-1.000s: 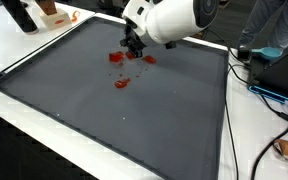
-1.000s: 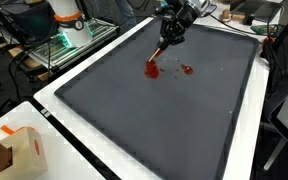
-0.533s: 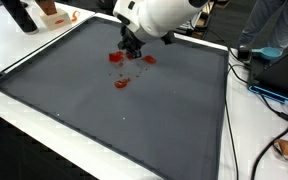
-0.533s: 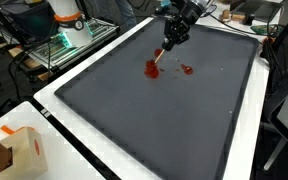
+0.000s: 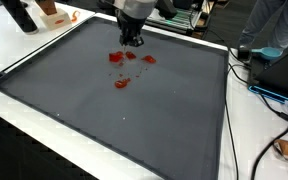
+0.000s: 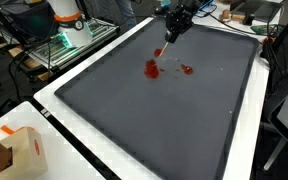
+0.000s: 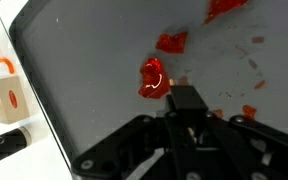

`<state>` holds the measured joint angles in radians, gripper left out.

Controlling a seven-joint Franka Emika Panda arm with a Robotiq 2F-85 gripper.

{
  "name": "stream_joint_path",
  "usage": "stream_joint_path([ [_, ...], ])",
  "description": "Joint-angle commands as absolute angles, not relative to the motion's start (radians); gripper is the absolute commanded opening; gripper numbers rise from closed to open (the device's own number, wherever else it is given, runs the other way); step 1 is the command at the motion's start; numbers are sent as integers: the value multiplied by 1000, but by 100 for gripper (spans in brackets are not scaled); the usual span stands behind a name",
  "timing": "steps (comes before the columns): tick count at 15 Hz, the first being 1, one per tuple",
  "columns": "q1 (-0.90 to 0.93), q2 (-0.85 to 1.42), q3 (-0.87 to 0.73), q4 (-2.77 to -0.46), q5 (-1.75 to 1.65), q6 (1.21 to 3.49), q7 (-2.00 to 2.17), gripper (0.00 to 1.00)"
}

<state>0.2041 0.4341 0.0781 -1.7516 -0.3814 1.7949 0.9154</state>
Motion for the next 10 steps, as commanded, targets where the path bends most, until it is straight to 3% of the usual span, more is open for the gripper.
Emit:
stream_joint_path([
  [1, 153, 311, 80, -1875, -262, 1904, 751, 3],
  [10, 99, 127, 66, -2006, -57, 1974, 439, 3],
])
